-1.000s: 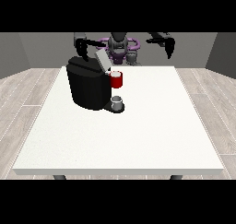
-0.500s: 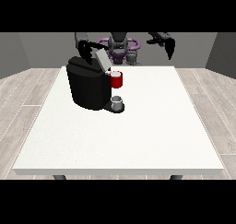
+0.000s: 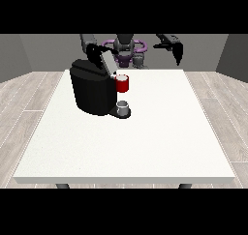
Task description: Insert the coffee pod into the coffee machine and close the lid
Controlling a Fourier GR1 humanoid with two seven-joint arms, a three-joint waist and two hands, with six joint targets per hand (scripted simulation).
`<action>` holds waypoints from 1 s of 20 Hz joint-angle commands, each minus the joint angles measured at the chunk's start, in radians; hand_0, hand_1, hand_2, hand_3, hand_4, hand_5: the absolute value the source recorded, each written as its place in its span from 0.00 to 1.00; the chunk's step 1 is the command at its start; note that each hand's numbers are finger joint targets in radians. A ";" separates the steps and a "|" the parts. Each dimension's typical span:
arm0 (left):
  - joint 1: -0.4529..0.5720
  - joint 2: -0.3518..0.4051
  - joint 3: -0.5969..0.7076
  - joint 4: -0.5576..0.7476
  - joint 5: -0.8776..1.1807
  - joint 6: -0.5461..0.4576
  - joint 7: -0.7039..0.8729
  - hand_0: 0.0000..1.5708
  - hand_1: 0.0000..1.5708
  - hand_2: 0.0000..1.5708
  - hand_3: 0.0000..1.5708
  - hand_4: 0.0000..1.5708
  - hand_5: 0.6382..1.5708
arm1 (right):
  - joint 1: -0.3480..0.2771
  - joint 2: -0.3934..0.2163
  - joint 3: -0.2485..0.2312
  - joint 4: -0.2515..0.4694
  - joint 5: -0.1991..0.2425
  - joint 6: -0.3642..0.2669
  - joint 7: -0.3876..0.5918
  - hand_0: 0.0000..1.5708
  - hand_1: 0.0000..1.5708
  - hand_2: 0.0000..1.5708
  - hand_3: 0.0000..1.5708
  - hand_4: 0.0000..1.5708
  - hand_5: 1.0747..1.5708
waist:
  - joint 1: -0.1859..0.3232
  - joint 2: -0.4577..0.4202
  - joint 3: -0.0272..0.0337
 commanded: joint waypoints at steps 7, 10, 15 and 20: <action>-0.078 0.064 0.031 -0.019 0.061 -0.016 0.088 0.00 0.00 0.00 0.00 0.00 1.00 | -0.097 0.003 0.004 0.069 0.016 0.006 0.016 0.00 0.00 0.00 0.00 0.00 1.00 | 0.021 0.035 0.0059; -0.045 0.043 0.021 0.036 0.036 0.026 0.056 0.00 0.00 0.00 0.00 0.00 1.00 | -0.077 0.045 0.049 0.045 0.033 0.011 0.050 0.00 0.00 0.00 0.00 0.07 1.00 | -0.029 0.005 0.0057; 0.008 0.041 0.004 0.041 0.017 0.022 -0.018 0.00 0.00 0.00 0.00 0.09 1.00 | -0.153 0.023 0.050 0.051 0.056 0.023 0.100 0.00 0.00 0.00 0.00 0.04 1.00 | -0.003 -0.002 0.0057; -0.061 0.061 0.026 0.077 0.032 0.036 -0.022 0.00 0.00 0.00 0.00 0.10 1.00 | -0.201 0.075 0.094 0.069 0.136 -0.050 0.048 0.00 0.00 0.00 0.00 0.08 1.00 | -0.003 0.050 0.0056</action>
